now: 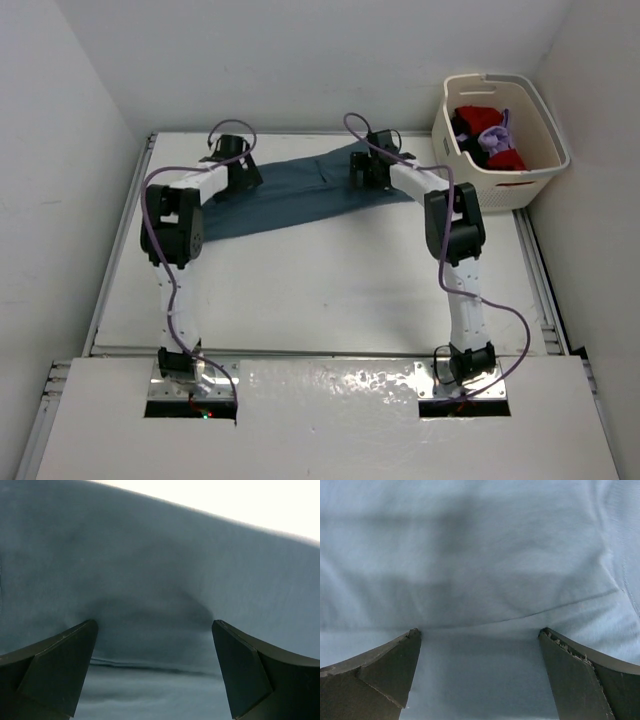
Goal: Fold and stack the t-shirts
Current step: Rotate the tshirt 90 degrees
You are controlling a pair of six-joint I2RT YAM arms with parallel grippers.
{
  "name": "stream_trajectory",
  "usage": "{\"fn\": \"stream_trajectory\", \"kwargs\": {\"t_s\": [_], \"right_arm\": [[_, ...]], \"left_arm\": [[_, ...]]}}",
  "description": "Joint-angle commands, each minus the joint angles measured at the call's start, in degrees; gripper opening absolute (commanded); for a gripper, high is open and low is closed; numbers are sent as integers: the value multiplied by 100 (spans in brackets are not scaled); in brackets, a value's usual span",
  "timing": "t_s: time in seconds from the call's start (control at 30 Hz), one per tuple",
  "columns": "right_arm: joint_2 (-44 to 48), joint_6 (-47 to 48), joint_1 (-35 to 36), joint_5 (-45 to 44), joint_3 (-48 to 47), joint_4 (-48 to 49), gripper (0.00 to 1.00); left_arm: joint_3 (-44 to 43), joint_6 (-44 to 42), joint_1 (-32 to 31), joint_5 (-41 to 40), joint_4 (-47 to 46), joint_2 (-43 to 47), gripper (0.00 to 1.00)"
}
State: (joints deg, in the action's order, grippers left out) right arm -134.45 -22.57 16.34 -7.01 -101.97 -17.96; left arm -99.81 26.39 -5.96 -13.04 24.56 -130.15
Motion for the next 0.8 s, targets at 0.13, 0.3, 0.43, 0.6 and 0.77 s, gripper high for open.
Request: {"fn": "stream_trajectory", "kwargs": {"t_s": [0.13, 0.3, 0.43, 0.6, 0.77], "right_arm": [[-1091, -63, -34, 427, -1579, -358, 99], [-1733, -160, 1, 1104, -2379, 212, 99], [-2075, -379, 124, 1254, -2572, 915, 99], [-2506, -994, 291, 1368, -2783, 1601, 99], [-2718, -1145, 502, 1369, -3031, 1760, 99]], "left_arm": [[3908, 788, -292, 581, 112, 1991, 100], [5471, 1691, -1415, 1231, -258, 3231, 100], [5771, 2203, -2216, 1375, -171, 3557, 100], [5876, 2792, -2971, 1550, 199, 3812, 100], [5710, 3572, -3998, 1909, 190, 3936, 100]]}}
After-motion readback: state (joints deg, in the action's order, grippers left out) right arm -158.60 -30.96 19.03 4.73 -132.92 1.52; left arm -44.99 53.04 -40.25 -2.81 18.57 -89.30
